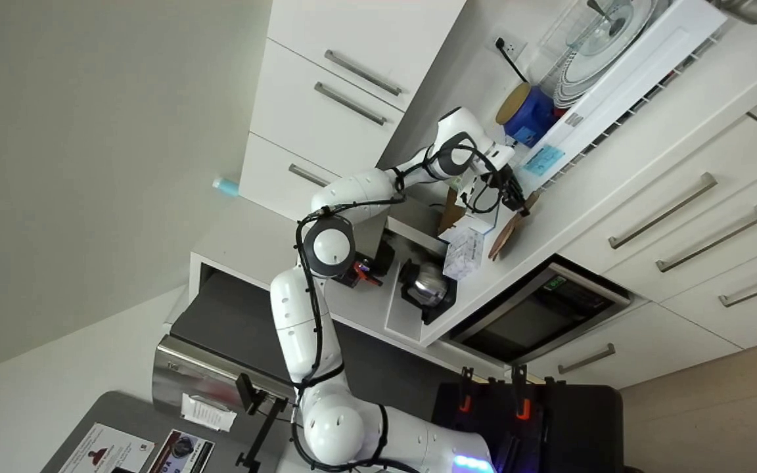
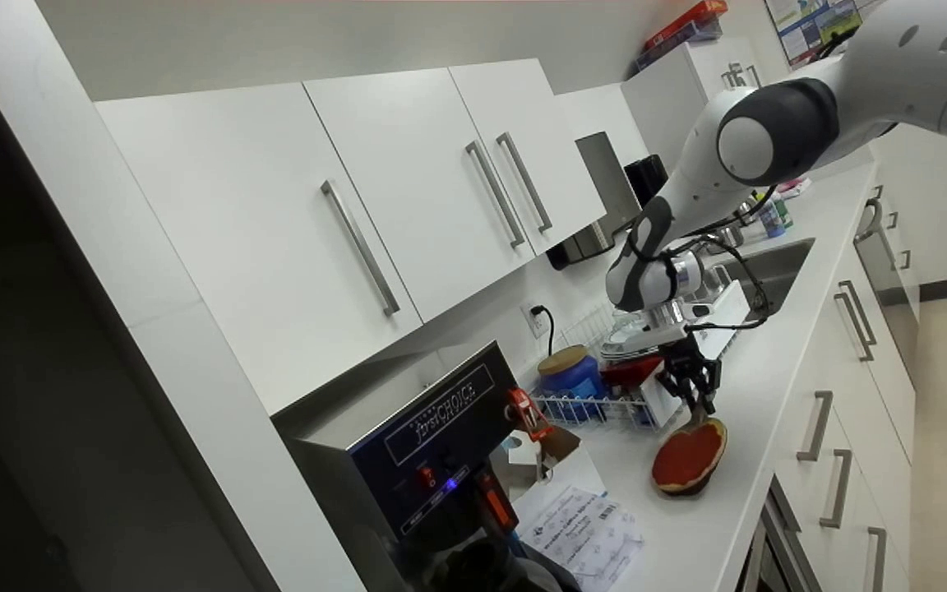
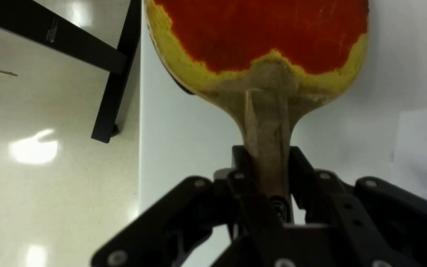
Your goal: Move the paddle to the left
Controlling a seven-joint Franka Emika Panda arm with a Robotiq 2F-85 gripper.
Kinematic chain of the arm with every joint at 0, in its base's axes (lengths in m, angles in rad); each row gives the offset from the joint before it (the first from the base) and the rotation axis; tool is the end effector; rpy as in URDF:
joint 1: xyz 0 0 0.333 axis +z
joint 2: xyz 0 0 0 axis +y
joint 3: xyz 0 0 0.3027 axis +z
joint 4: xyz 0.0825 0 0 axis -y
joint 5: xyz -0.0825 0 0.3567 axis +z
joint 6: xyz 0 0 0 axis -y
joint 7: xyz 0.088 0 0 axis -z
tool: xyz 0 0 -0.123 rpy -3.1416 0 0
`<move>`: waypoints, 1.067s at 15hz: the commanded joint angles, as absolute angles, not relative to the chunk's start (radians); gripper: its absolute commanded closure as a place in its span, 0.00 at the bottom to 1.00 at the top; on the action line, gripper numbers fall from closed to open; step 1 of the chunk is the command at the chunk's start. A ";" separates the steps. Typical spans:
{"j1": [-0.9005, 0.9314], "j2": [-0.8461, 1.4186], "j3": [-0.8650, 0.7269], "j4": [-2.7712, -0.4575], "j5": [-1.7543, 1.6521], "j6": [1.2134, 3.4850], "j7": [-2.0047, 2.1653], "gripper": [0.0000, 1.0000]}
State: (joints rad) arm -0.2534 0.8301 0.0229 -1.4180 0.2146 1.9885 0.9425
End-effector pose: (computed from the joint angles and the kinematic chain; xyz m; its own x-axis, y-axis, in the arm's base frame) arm 0.6491 -0.1379 0.1774 0.2467 -0.9203 -0.3035 -0.9509 -0.2903 0.1074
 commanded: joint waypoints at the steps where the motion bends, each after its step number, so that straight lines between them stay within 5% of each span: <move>1: -0.169 0.741 -0.009 -1.579 0.278 2.081 0.901 0.92; 10: -0.063 0.756 -0.009 -1.629 0.331 2.204 0.851 0.92; 11: -0.059 0.753 -0.015 -1.628 0.323 2.182 0.859 0.45; 12: -0.054 0.747 -0.019 -1.633 0.316 2.173 0.863 0.44; 16: -0.026 0.704 -0.028 -1.679 0.299 2.146 0.866 0.15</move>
State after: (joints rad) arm -0.0607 0.7843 -0.0013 -1.5995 0.2991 2.1774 0.8673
